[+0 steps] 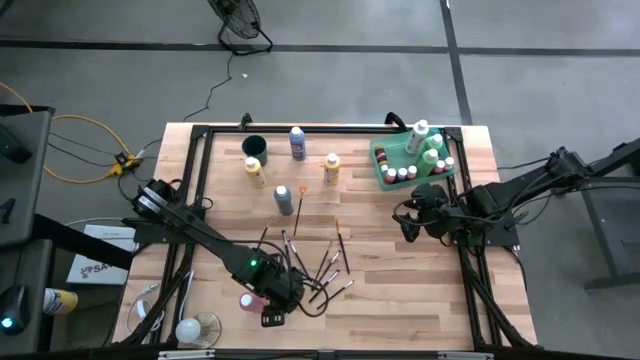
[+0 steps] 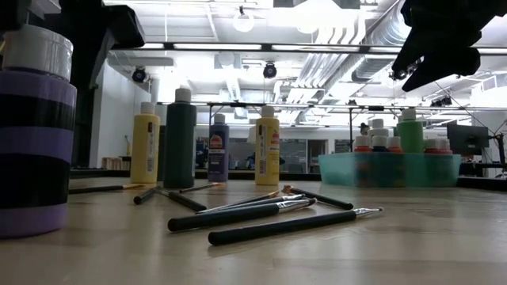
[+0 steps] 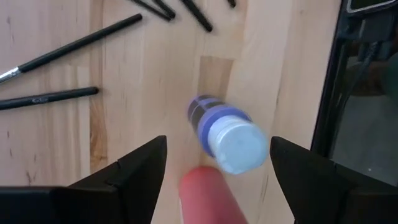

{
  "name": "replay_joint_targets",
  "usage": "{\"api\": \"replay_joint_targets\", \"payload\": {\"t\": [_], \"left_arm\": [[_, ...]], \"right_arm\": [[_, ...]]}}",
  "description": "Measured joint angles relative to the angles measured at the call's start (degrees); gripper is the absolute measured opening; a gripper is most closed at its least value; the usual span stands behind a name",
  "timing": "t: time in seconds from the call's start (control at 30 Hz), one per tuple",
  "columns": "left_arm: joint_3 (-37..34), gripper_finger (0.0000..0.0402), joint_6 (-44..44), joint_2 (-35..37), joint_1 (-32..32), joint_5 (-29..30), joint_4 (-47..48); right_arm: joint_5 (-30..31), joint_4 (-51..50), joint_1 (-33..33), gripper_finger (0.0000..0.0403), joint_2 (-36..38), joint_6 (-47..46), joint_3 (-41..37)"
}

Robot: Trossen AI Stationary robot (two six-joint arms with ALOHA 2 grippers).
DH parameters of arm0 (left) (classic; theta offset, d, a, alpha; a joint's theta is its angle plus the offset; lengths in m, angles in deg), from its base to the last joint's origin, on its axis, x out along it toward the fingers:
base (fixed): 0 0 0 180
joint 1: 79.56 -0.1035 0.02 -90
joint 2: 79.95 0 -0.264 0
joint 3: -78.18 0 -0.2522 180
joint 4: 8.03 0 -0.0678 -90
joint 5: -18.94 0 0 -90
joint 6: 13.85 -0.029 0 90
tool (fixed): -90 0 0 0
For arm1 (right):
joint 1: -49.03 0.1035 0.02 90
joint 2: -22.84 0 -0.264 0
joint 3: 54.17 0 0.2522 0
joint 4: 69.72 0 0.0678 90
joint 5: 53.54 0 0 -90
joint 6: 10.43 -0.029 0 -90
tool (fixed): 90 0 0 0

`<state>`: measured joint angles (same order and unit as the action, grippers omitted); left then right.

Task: Pick & Place Paint Supplies
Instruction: Put the small purple paint bottle into the green bin

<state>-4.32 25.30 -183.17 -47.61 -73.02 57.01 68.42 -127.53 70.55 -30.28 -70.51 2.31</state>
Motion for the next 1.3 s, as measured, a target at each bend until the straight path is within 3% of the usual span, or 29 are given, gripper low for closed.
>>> {"api": "replay_joint_targets", "payload": {"t": [0.63, 0.77, 1.1, 1.3], "left_arm": [[0.0, 0.0277, 1.2, -1.8, 1.5, 1.5, -2.7], [0.0, 0.0244, 1.2, -1.8, 1.5, 1.5, -2.9], [0.0, 0.0115, 1.2, -1.7, 1.4, 1.6, -3.4], [2.5, 0.0115, 0.1, -1.8, 1.4, 2.1, -2.3]], "right_arm": [[0.6, -0.5, 0.0, 0.0278, 0.0, 0.4, 0.0], [0.9, -1.0, 0.0, 0.0278, 0.0, 0.5, 0.0], [0.9, -2.3, 0.0, 0.0278, 0.0, 0.5, 0.0], [-0.3, -0.6, 0.0, 0.0278, 0.0, 2.4, 0.0]]}}
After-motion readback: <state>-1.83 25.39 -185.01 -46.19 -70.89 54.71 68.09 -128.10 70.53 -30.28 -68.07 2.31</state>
